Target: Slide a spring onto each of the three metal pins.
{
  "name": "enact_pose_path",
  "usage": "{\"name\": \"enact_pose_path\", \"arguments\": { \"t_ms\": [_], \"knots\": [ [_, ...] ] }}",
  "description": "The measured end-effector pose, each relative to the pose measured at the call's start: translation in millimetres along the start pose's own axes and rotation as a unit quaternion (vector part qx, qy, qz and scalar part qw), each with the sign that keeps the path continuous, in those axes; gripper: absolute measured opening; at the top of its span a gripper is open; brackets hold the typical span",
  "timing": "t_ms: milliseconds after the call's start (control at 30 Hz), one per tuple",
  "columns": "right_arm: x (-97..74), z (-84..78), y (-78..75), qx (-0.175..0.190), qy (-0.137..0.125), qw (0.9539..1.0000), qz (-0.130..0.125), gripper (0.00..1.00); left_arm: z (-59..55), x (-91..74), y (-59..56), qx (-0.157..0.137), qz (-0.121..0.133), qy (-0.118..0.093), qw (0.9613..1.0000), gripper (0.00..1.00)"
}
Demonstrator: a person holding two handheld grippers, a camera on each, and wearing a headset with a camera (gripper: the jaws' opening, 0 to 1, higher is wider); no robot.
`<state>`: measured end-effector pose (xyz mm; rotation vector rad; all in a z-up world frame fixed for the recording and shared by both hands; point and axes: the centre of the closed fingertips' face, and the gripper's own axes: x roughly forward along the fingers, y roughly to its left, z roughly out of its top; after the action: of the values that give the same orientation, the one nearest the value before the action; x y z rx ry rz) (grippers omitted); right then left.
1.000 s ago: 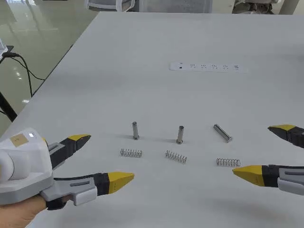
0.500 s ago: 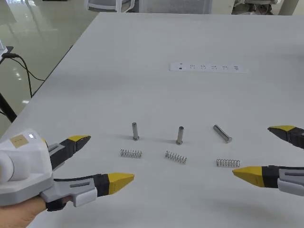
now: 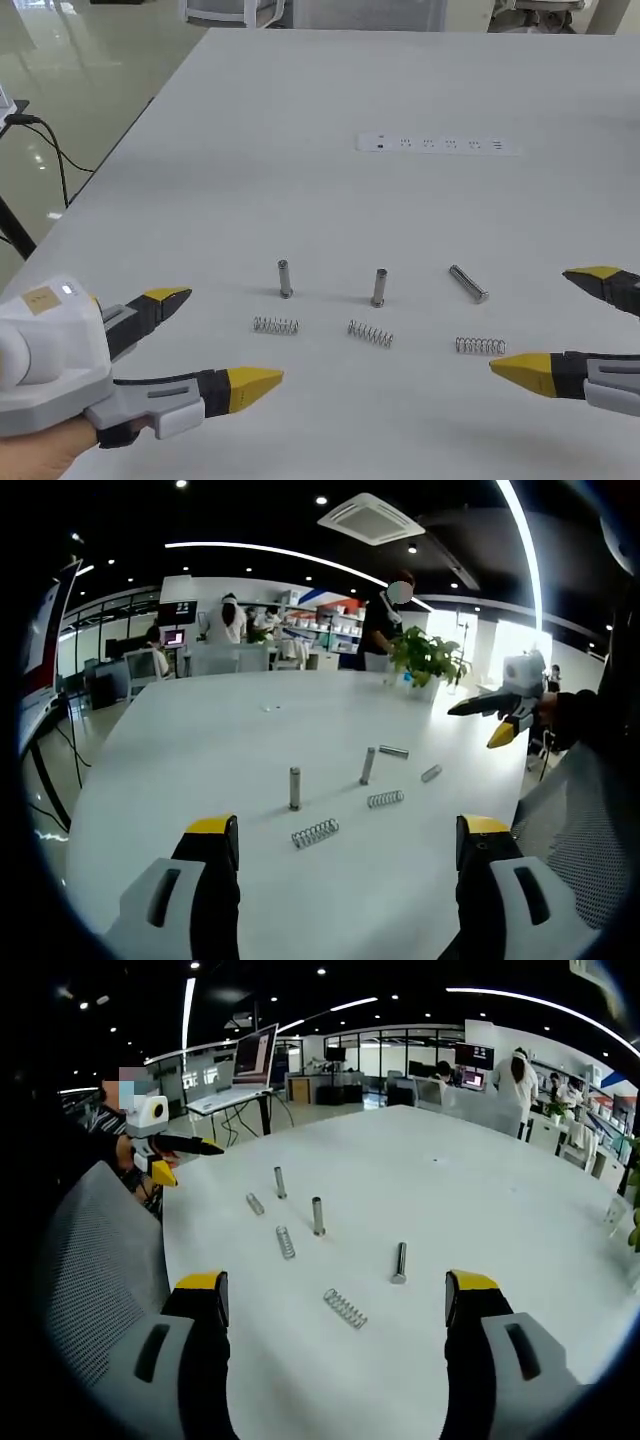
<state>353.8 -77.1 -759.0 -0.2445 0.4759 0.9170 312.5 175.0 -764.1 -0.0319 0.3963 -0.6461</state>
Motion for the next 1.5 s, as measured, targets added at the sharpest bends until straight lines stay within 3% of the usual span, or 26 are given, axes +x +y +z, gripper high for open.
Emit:
{"name": "enact_pose_path", "arguments": {
  "t_ms": [867, 1500],
  "knots": [
    [1.7, -0.1, -3.9, 0.0, 0.001, 1.0, -0.002, 0.9, 0.0, 0.6, 1.2, 0.0, 0.002, -0.001, 1.0, 0.89],
    [42.1, 19.9, -30.8, -0.02, 0.023, 0.9995, 0.001, 0.85, 0.3, -0.2, 0.4, 0.0, 0.002, -0.003, 1.0, 0.89]
  ]
}}
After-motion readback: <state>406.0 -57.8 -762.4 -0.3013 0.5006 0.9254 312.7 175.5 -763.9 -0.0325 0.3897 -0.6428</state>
